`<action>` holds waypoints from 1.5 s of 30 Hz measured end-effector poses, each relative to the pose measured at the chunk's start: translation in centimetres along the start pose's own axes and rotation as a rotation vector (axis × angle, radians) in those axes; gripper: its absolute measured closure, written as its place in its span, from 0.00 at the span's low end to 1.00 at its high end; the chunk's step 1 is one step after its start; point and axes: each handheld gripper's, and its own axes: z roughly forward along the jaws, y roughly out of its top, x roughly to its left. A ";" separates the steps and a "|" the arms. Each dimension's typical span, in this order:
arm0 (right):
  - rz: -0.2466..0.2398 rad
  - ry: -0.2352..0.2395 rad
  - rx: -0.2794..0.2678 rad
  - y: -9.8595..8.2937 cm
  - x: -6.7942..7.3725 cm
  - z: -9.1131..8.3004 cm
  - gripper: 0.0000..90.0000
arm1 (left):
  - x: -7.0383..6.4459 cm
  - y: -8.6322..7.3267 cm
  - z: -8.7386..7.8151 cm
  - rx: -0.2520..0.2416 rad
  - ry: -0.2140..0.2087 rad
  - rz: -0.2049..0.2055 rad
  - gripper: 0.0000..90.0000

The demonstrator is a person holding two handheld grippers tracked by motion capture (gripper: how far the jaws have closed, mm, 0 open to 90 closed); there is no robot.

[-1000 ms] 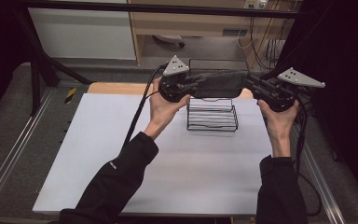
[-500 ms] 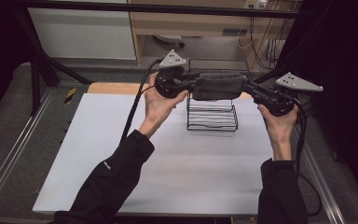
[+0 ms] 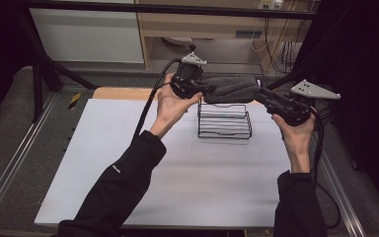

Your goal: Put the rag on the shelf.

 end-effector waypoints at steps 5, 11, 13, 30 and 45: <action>0.022 0.002 -0.013 0.2 0.2 -0.4 0.55 | -0.1 -1.0 0.7 0.018 0.000 0.012 1.00; 0.051 0.015 -0.067 1.2 0.3 -1.2 0.55 | -0.1 -1.9 1.6 0.044 -0.003 0.021 1.00; 0.057 0.017 -0.055 1.4 0.5 -1.1 0.69 | -0.3 -2.3 2.0 0.053 0.001 0.029 1.00; 0.095 -0.025 0.168 -2.5 -0.9 3.5 1.00 | 0.8 -4.6 4.2 0.036 0.061 0.018 1.00; 0.061 -0.008 0.095 -1.0 0.7 1.4 0.73 | 0.5 -4.4 0.5 0.015 0.035 0.009 0.81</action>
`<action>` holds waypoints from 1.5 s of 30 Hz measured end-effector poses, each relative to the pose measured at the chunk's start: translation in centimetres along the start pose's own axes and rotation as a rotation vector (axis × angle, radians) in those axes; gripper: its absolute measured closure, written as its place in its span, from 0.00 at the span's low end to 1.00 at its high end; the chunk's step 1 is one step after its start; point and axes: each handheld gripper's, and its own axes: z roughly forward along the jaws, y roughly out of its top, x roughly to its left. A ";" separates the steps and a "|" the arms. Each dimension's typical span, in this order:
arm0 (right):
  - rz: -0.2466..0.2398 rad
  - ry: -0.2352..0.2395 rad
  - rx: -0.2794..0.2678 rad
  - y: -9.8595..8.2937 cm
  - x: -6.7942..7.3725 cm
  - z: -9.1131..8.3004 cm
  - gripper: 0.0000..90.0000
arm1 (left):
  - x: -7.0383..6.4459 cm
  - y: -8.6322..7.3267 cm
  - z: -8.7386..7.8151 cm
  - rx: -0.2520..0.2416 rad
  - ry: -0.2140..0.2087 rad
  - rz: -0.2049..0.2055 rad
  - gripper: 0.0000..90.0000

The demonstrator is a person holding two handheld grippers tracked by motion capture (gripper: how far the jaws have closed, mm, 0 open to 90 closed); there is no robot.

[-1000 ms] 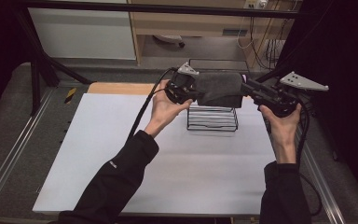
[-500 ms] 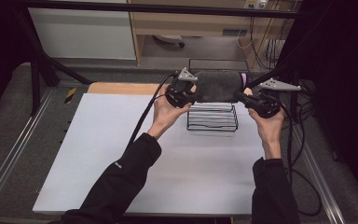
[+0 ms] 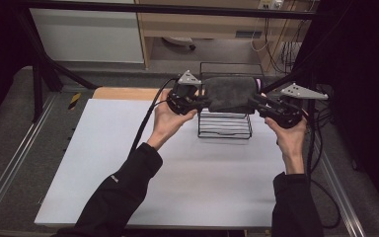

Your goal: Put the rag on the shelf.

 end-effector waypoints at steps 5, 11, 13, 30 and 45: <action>0.002 0.015 -0.005 1.1 0.9 -0.6 0.60 | 0.6 -0.6 -2.0 0.016 -0.004 -0.020 0.66; 0.008 0.015 0.007 1.8 2.1 -1.3 0.34 | 1.2 -2.4 -4.4 0.024 0.036 -0.012 0.51; 0.013 0.020 0.025 1.6 2.6 -1.4 0.27 | 1.5 -3.5 -5.3 0.041 0.044 -0.016 0.45; 0.039 0.124 0.137 -4.8 5.9 -0.2 0.02 | 2.7 -15.7 -10.7 0.105 0.154 -0.075 0.08; 0.107 0.213 0.284 -15.2 5.3 1.1 0.01 | 4.1 -26.4 -13.2 0.107 0.179 -0.167 0.11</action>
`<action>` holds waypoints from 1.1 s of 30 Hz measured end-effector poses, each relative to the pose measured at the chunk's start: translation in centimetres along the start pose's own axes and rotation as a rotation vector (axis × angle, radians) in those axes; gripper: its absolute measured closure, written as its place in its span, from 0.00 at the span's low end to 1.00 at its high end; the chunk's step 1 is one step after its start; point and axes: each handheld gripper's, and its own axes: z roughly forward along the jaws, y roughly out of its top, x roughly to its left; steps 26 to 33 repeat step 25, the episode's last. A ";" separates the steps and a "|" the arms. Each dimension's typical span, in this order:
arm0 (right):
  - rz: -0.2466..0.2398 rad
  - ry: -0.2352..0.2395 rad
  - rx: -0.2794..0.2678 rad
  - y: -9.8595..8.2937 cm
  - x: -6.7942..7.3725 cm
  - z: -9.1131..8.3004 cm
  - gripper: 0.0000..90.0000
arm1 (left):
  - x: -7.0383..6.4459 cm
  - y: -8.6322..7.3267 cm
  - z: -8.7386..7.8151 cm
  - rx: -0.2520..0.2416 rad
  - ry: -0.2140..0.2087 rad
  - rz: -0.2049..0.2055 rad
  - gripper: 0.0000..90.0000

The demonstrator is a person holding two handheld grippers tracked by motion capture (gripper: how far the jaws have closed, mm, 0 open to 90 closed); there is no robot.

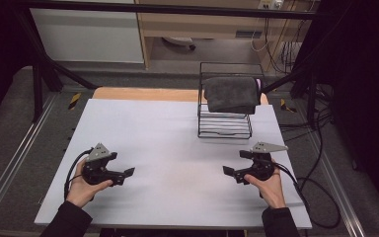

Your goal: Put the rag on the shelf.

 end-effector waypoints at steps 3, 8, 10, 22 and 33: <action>-0.004 0.014 0.019 -1.5 -0.4 0.1 0.01 | 0.4 -1.4 -0.2 0.016 0.007 0.005 0.11; -0.016 0.023 0.053 -3.6 -1.1 -0.1 0.01 | 1.1 -3.0 -0.6 0.026 0.015 0.000 0.11; -0.021 0.021 0.061 -4.2 -1.4 -0.3 0.01 | 1.3 -3.5 -0.8 0.029 0.021 0.008 0.11; 0.013 0.010 0.056 -6.1 -2.4 -1.0 0.01 | 1.6 -4.7 -0.7 0.059 0.009 0.011 0.09; 0.019 0.012 0.064 -6.1 -2.3 -1.0 0.01 | 1.6 -4.8 -0.7 0.064 0.006 0.008 0.09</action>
